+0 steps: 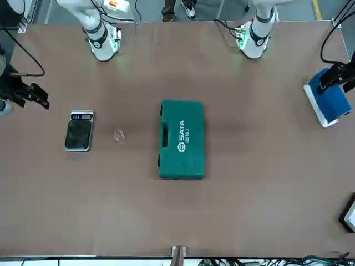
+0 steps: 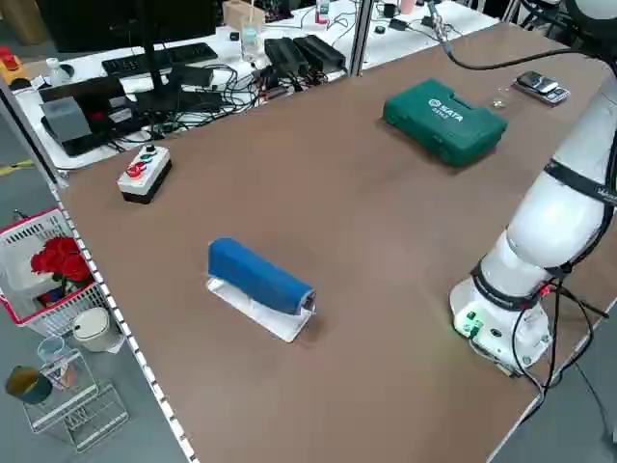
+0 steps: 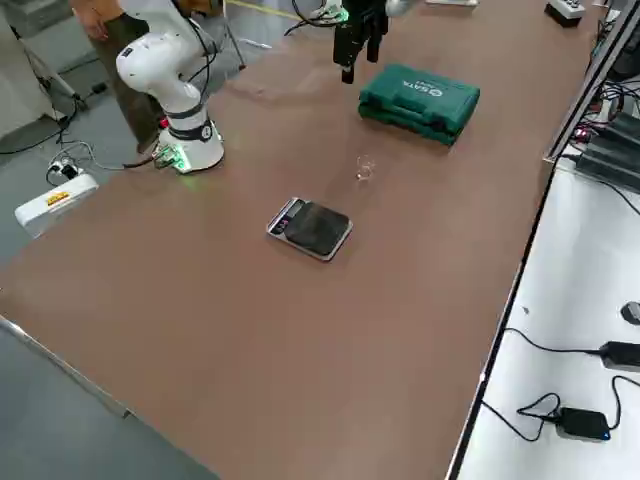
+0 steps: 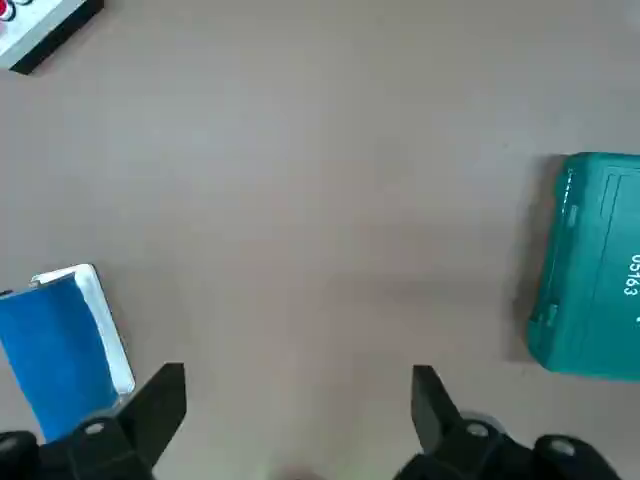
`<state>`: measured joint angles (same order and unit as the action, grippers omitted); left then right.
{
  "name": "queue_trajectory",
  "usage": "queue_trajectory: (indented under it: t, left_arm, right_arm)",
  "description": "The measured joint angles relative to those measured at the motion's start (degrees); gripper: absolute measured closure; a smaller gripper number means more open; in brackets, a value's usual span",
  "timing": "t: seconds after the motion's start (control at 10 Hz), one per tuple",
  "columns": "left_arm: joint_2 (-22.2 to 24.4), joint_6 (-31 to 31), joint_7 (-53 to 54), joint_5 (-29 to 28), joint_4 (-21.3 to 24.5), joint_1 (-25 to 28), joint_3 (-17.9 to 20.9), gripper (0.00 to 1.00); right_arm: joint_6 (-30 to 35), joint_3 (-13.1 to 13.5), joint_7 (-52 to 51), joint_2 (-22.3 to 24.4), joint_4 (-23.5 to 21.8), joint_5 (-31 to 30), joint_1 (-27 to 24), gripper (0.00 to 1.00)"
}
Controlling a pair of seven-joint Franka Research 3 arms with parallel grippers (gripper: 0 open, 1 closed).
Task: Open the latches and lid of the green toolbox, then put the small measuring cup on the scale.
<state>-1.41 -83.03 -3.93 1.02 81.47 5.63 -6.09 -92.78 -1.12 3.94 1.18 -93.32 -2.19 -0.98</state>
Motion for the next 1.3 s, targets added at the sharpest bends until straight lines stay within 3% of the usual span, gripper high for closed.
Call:
queue_trajectory:
  t: [0.2,0.4,0.7,1.0,1.3]
  left_arm:
    - [0.0,0.0,0.0,0.0,0.0,-0.2,-0.2,0.00]
    - [-0.2,0.0,0.0,0.1,0.1,-0.4,-0.4,0.00]
    - [-2.9,-1.4,-0.6,4.7,1.4,-0.2,-0.3,0.02]
    - [-4.8,-9.1,-3.3,7.2,7.6,-0.1,-0.3,0.11]
    - [-7.1,-11.3,-7.0,8.2,11.2,-0.4,-0.3,0.60]
  right_arm:
    - [0.0,0.0,0.0,0.0,-0.1,0.1,0.0,0.00]
    - [-0.7,0.0,0.0,-0.1,-1.4,4.2,0.0,0.00]
    - [-9.2,-0.8,0.0,-0.6,-11.2,17.5,0.0,0.00]
    - [-19.4,-7.7,0.1,-1.7,-20.2,29.8,0.2,0.00]
    - [-27.1,-13.5,-1.4,-7.2,-22.7,40.0,0.4,0.00]
